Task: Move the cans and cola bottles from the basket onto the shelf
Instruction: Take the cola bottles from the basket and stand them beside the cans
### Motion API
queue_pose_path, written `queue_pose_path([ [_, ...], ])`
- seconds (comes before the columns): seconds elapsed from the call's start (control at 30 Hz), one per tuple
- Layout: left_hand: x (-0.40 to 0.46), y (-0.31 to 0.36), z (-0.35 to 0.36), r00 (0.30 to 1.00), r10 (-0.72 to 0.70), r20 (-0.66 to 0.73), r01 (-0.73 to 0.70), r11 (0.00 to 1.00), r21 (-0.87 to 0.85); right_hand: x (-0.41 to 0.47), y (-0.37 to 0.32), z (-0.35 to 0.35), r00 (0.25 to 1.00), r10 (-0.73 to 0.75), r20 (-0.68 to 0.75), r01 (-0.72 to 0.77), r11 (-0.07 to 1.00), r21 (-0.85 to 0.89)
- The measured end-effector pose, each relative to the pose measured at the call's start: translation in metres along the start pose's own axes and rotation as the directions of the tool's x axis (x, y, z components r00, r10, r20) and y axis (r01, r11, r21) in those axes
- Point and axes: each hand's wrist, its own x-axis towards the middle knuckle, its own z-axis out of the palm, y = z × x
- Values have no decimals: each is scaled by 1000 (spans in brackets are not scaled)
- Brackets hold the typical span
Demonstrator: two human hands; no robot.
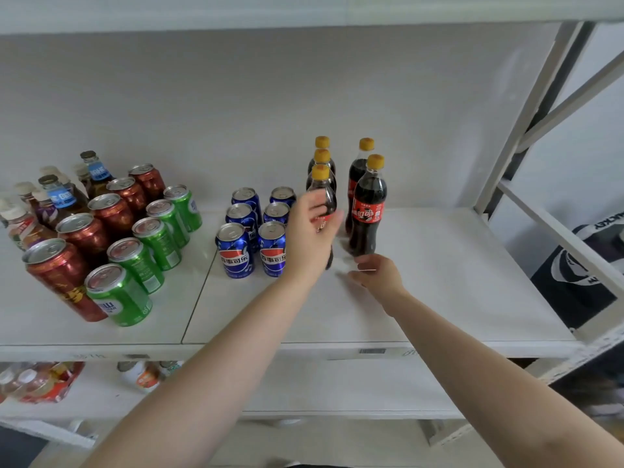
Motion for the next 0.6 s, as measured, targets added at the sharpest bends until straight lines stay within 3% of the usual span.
queue_pose_path([
  [0.1,-18,-5,29,981,-126,144,133,990,-37,4,11,-26,996,-2,-85,5,1000,26],
  [0.2,-20,-27,53,920,-349,181,364,930,-55,12,9,-53,988,-17,-151,30,996,84],
  [0.27,-18,-44,66,886,-428,179,438,898,-22,22,-1,-69,983,-59,-171,84,986,143],
  [0.37,-9,-71,84,887,-442,132,441,897,35,39,-26,-81,983,-132,-125,151,976,155],
  [0.6,7,-100,114,950,-312,-9,311,943,117,71,-54,-70,965,-263,-12,263,956,131],
])
